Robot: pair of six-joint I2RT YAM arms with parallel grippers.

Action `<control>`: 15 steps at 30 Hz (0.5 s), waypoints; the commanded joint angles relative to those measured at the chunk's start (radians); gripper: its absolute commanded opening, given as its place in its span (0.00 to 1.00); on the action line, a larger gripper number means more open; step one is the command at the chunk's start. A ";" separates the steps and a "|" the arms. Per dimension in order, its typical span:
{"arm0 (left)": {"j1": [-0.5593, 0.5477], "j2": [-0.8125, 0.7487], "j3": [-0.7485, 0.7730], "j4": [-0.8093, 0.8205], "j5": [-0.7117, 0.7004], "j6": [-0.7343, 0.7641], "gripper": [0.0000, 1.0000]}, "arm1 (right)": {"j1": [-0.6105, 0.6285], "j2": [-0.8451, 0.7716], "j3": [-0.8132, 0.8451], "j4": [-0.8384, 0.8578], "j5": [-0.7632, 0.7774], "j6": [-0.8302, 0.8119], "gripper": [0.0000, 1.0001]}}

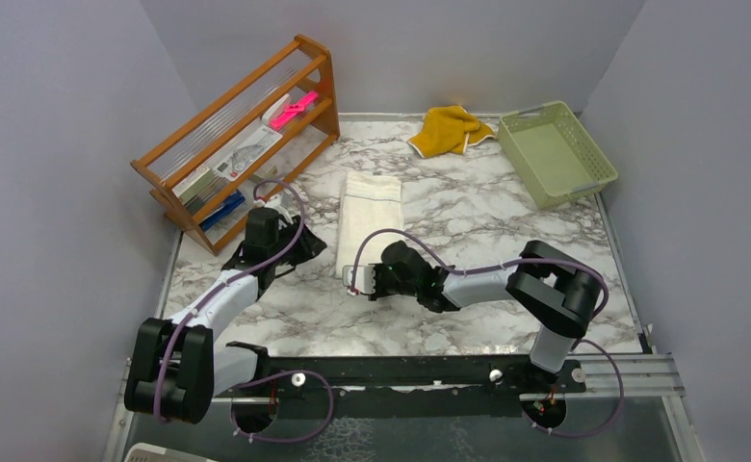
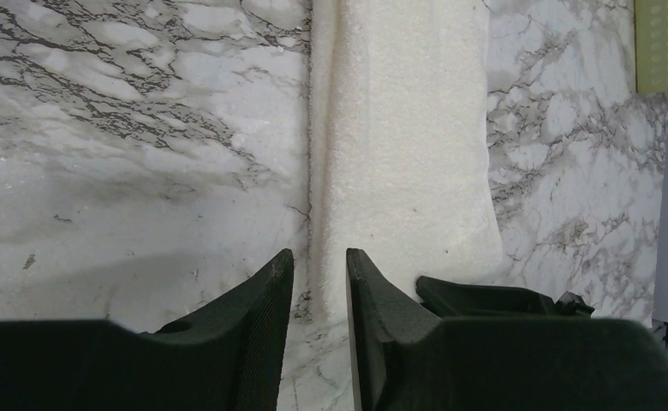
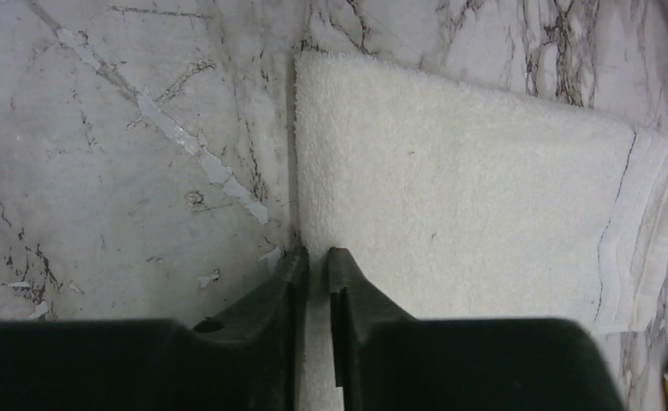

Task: Roll the towels
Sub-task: Roll the towel at the center of the board.

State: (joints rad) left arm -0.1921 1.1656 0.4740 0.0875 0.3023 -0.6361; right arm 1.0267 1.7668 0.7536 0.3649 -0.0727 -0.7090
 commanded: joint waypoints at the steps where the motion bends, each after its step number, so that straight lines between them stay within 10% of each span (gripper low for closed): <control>1: 0.017 -0.009 -0.018 0.018 0.022 0.013 0.31 | 0.006 0.013 0.025 -0.071 -0.056 0.033 0.11; 15: 0.031 -0.100 -0.046 0.005 0.035 -0.011 0.30 | 0.002 -0.147 0.139 -0.385 -0.255 0.403 0.01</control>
State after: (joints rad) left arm -0.1692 1.1221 0.4316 0.0868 0.3077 -0.6373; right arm 1.0264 1.6684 0.8467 0.0776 -0.2195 -0.4461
